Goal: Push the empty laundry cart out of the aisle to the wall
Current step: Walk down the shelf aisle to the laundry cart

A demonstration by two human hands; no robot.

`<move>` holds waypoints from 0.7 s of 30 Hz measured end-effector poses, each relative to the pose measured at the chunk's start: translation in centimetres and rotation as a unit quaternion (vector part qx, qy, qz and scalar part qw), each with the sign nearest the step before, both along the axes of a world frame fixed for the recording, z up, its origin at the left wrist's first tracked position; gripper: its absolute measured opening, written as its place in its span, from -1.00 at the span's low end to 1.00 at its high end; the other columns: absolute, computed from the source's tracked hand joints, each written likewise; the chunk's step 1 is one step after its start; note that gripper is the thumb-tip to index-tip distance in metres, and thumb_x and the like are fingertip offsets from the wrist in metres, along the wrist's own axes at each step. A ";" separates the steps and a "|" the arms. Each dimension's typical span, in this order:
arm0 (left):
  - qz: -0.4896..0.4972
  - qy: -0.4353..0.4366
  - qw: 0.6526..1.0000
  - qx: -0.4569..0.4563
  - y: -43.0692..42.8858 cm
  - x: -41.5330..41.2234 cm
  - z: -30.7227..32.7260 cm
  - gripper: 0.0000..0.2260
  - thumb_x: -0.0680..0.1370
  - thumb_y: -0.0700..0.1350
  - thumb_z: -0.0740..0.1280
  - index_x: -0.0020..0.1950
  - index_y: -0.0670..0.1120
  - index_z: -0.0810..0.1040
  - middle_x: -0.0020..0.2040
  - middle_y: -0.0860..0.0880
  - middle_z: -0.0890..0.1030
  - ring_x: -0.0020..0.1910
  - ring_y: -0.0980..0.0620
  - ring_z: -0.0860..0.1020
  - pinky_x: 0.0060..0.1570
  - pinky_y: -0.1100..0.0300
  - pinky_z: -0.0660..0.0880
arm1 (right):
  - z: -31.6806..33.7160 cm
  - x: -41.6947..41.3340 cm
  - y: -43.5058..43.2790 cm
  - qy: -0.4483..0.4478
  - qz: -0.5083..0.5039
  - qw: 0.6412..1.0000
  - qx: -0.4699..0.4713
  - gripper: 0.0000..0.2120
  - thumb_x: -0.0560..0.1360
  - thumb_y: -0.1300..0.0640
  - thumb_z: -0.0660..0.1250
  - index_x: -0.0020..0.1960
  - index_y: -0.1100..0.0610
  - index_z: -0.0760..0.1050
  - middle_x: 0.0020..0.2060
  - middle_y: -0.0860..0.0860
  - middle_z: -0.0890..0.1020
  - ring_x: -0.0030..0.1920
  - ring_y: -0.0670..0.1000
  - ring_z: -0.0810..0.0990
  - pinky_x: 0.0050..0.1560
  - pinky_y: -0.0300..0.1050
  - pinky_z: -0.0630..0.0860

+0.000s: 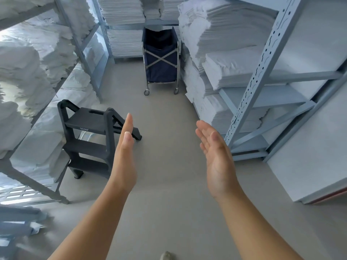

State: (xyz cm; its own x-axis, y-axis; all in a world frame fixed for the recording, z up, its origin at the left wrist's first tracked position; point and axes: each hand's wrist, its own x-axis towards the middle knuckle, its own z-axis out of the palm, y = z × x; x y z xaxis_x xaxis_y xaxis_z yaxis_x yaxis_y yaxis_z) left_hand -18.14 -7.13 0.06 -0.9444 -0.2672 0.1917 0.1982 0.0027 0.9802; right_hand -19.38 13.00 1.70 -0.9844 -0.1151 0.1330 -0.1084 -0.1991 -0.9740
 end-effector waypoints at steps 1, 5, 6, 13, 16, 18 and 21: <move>0.000 0.000 1.000 0.005 -0.8 -1.3 0.1 -0.51 0.42 0.53 0.13 0.34 0.54 0.30 0.51 0.41 0.24 0.54 0.36 0.13 0.59 -0.04 -0.02 | 0.1 -1.2 -0.7 -0.001 -0.002 1.000 0.001 -0.29 0.29 -0.60 0.26 0.30 -0.23 0.52 0.35 -0.30 0.55 0.42 -0.23 0.45 0.55 0.07 0.19; -0.009 0.006 1.000 -0.001 -3.0 -5.1 0.3 -0.41 0.36 0.59 0.13 0.36 0.50 0.29 0.51 0.41 0.23 0.53 0.37 0.12 0.59 -0.02 -0.03 | 0.2 -4.9 -3.1 0.003 -0.006 1.000 -0.011 -0.33 0.30 -0.59 0.27 0.27 -0.27 0.55 0.35 -0.28 0.56 0.42 -0.21 0.46 0.56 0.11 0.17; -0.011 0.005 1.000 0.002 -3.3 -5.9 0.2 -0.43 0.36 0.58 0.13 0.35 0.51 0.29 0.50 0.43 0.24 0.53 0.37 0.13 0.59 -0.01 -0.02 | 0.1 -5.7 -3.7 0.002 -0.006 1.000 -0.014 -0.33 0.29 -0.59 0.27 0.26 -0.27 0.55 0.35 -0.28 0.56 0.42 -0.20 0.46 0.56 0.11 0.17; -0.011 -0.007 1.000 0.003 -5.5 -11.4 -0.2 -0.55 0.49 0.41 0.07 0.38 0.46 0.28 0.51 0.40 0.24 0.53 0.37 0.14 0.60 -0.01 -0.01 | -0.5 -11.3 -6.5 -0.004 0.000 1.000 -0.014 -0.29 0.29 -0.60 0.27 0.29 -0.23 0.54 0.34 -0.27 0.56 0.41 -0.21 0.46 0.55 0.08 0.18; -0.009 -0.007 1.000 -0.003 -6.4 -14.0 -0.5 -0.49 0.46 0.48 0.10 0.40 0.45 0.26 0.53 0.39 0.22 0.53 0.37 0.13 0.60 -0.01 -0.01 | -1.0 -14.0 -7.3 -0.008 0.005 1.000 -0.018 -0.33 0.29 -0.60 0.27 0.27 -0.27 0.55 0.35 -0.27 0.56 0.42 -0.20 0.46 0.55 0.09 0.17; -0.006 -0.007 1.000 -0.006 -6.9 -15.9 -0.8 -0.37 0.38 0.57 0.12 0.42 0.44 0.25 0.54 0.37 0.21 0.53 0.37 0.13 0.59 0.00 -0.01 | -1.2 -16.0 -7.8 -0.009 0.011 1.000 -0.015 -0.35 0.29 -0.60 0.26 0.26 -0.30 0.55 0.35 -0.28 0.56 0.42 -0.21 0.46 0.56 0.09 0.17; -0.007 -0.007 1.000 -0.017 -7.6 -19.1 -1.2 -0.36 0.37 0.59 0.11 0.43 0.45 0.23 0.57 0.32 0.20 0.55 0.35 0.12 0.59 -0.03 -0.02 | -1.5 -19.3 -8.6 -0.014 0.019 1.000 -0.016 -0.34 0.29 -0.60 0.26 0.27 -0.30 0.55 0.35 -0.28 0.55 0.42 -0.21 0.46 0.56 0.10 0.17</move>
